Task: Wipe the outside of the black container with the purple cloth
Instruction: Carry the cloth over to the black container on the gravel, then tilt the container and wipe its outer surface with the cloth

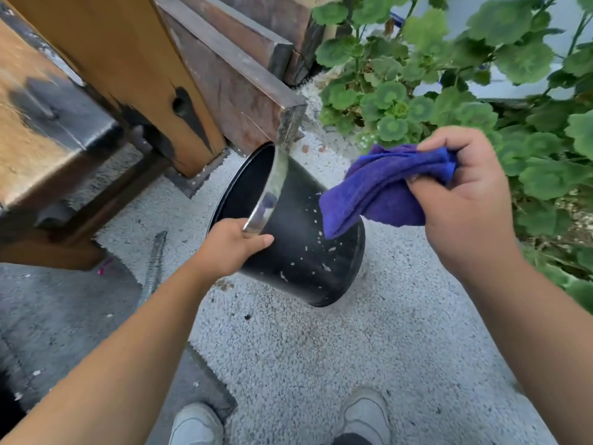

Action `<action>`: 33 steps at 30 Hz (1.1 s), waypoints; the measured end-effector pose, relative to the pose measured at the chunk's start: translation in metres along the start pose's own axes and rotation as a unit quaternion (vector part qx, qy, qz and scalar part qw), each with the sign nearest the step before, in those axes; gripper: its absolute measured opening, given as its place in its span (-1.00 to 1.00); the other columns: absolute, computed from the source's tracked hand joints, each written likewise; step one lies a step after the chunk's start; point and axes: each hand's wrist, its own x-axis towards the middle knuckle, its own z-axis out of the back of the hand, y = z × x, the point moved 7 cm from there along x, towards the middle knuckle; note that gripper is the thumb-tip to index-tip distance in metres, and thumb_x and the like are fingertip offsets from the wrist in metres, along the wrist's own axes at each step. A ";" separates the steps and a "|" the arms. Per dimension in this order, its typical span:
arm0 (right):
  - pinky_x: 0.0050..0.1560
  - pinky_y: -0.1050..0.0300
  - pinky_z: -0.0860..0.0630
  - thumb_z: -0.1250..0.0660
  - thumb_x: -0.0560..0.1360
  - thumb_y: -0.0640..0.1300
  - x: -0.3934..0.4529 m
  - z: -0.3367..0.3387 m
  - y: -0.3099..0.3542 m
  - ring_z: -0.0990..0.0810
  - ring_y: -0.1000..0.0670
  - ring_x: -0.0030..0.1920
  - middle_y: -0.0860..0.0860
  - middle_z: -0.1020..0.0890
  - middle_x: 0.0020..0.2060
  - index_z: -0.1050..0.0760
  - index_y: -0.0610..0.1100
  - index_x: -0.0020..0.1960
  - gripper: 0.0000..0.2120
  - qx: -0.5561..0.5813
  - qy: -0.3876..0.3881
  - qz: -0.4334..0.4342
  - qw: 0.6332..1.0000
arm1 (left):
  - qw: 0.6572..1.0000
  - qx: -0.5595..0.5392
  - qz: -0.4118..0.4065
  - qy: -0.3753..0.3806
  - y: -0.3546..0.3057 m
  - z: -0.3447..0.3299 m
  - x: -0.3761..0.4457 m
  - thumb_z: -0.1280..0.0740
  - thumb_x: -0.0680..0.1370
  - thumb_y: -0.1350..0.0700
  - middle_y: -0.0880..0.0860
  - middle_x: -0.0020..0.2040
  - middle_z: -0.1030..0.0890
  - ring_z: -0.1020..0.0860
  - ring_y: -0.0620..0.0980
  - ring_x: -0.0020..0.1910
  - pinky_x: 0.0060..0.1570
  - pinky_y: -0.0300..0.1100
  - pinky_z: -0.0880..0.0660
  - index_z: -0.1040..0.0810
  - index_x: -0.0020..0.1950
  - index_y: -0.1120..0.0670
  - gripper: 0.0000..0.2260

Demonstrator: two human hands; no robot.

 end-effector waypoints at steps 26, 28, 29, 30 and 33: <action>-0.19 0.02 -0.58 -0.22 0.51 -0.36 0.046 -0.126 -0.181 -0.67 -0.07 -0.19 -0.07 -0.67 -0.20 -0.49 -0.07 -0.05 -0.79 0.301 -0.071 -0.374 0.874 | 0.878 -0.467 0.096 -0.054 0.108 -0.051 0.047 -0.44 0.41 0.13 0.08 0.00 -0.73 -0.69 0.00 -0.03 -0.12 -0.21 -0.59 -0.72 0.00 0.06 -0.82; -0.19 0.02 -0.60 -0.21 0.54 -0.36 0.034 -0.114 -0.210 -0.67 -0.07 -0.14 -0.06 -0.68 -0.15 -0.49 -0.07 0.00 -0.78 0.219 -0.093 -0.429 0.871 | 0.873 -0.470 0.118 -0.057 0.112 -0.052 0.049 -0.44 0.40 0.12 0.10 -0.01 -0.74 -0.70 0.01 -0.05 -0.17 -0.20 -0.59 -0.73 -0.02 0.07 -0.82; -0.17 0.02 -0.61 -0.22 0.54 -0.36 0.030 -0.106 -0.222 -0.67 -0.09 -0.10 -0.06 -0.67 -0.12 -0.50 -0.07 0.01 -0.78 0.180 -0.102 -0.442 0.873 | 0.872 -0.469 0.124 -0.058 0.113 -0.051 0.051 -0.44 0.40 0.12 0.10 -0.01 -0.74 -0.70 0.01 -0.06 -0.18 -0.21 -0.59 -0.72 -0.02 0.07 -0.82; -0.15 0.01 -0.61 -0.23 0.54 -0.35 0.027 -0.099 -0.230 -0.67 -0.10 -0.07 -0.06 -0.67 -0.09 -0.51 -0.07 0.02 -0.78 0.141 -0.104 -0.443 0.879 | 0.873 -0.468 0.127 -0.056 0.114 -0.050 0.052 -0.44 0.41 0.11 0.10 -0.01 -0.73 -0.70 0.01 -0.06 -0.18 -0.21 -0.59 -0.72 -0.01 0.08 -0.82; -0.09 0.05 -0.56 -0.30 0.51 -0.25 0.031 -0.081 -0.233 -0.64 -0.06 -0.05 0.02 -0.64 -0.07 -0.48 0.00 0.12 -0.76 -0.086 -0.031 -0.366 0.926 | 0.876 -0.461 0.137 -0.044 0.115 -0.049 0.054 -0.44 0.41 0.10 0.10 0.00 -0.73 -0.69 0.02 -0.06 -0.19 -0.17 -0.61 -0.70 0.01 0.09 -0.80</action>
